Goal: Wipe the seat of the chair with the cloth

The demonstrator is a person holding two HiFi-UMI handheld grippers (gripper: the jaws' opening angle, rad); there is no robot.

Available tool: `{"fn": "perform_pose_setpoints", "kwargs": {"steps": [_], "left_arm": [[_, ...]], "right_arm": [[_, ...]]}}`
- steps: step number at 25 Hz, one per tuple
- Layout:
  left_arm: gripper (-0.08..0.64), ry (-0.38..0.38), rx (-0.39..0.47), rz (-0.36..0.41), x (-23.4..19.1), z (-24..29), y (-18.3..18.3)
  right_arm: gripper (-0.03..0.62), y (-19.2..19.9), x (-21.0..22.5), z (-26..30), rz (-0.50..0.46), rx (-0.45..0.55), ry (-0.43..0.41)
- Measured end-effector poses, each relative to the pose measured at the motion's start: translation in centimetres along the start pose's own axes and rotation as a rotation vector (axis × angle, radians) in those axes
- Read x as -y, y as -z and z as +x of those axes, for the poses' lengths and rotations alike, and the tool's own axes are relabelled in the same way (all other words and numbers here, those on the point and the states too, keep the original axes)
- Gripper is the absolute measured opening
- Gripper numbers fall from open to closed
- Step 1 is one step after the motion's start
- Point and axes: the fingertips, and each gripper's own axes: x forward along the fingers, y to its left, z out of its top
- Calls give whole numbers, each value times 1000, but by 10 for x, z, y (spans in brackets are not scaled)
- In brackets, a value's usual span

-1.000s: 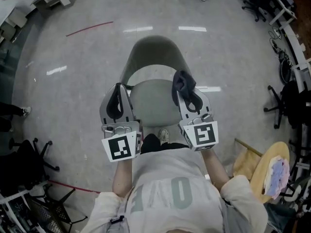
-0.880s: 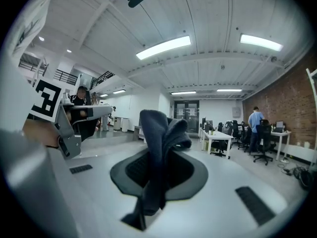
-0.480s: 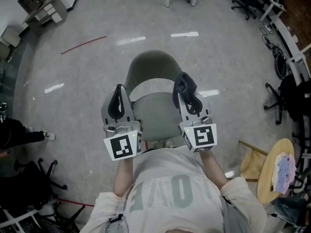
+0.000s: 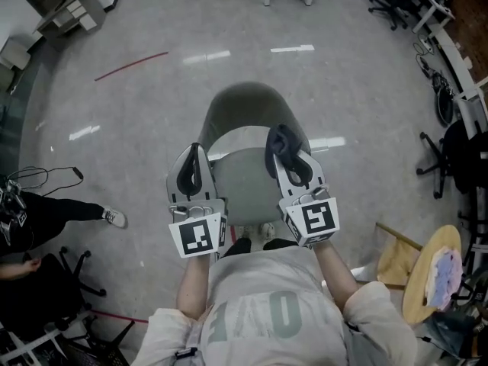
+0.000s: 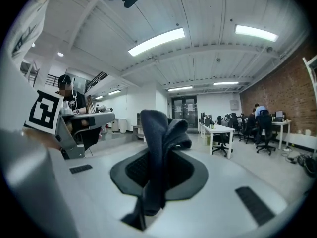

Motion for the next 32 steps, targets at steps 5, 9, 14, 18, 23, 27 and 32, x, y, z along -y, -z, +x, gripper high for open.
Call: {"fn": "perform_pose_setpoints", "kwargs": {"steps": [5,9,14,18,23,27,32], "left_arm": [[15,-21,-40,-12,-25,4,41],[15,-60,-91,-34,-42,8,102],[15,-85,-82,-64,-59,9,190],[15,-102,-170,-111,-61,-8,260],[15,-114,-239,-152,-51,-40,319],[15,-134,-294,-170,-50,-64,347],[15,-161,-322,-154,-62,-81,363]], "right_arm": [[60,41,-17,45,75,-86,-78],[60,108,-28,88,124,-169,-140],[60,210,-56,138,266,-260,-254],[60,296,-85,163,399,-410,-316],[58,379,-115,189,541,-518,-362],[58,429,-146,201,630,-607,-411],[58,473,-181,217,729,-688,-446]]}}
